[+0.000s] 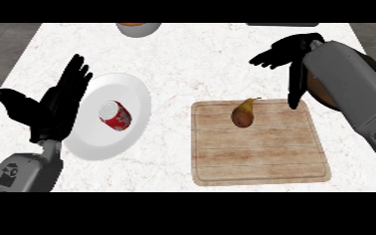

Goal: Pick the pear from the cutting board and place it in the pan

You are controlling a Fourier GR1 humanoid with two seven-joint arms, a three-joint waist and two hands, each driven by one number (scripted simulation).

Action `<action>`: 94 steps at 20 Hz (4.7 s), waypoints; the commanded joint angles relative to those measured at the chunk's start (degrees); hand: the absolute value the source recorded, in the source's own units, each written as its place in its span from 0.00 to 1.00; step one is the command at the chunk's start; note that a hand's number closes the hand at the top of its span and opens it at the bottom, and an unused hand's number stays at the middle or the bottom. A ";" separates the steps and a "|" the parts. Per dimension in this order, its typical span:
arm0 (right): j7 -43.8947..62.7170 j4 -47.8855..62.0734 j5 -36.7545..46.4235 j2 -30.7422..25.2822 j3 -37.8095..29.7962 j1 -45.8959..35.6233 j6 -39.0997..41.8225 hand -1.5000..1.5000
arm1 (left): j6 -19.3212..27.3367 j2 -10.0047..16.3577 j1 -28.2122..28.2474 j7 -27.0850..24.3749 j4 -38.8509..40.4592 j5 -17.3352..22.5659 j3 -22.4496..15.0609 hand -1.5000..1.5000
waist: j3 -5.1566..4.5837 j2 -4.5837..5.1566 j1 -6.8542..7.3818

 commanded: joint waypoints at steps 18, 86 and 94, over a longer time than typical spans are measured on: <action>3.21 3.36 13.89 10.20 -0.87 -4.91 1.59 0.00 | -2.22 -2.85 -0.11 2.96 -1.87 -3.31 3.67 0.50 | -0.03 -0.29 -0.87; -15.06 -50.80 39.55 -2.71 -8.17 26.53 -55.61 1.00 | -6.62 -6.97 7.08 2.15 -2.02 -8.07 13.54 0.50 | -0.08 -2.79 -8.76; -4.89 -72.76 32.06 -10.24 -20.91 41.21 -49.51 1.00 | -5.24 -10.78 4.31 1.42 -2.50 -11.92 8.53 0.50 | -0.03 -0.83 -3.73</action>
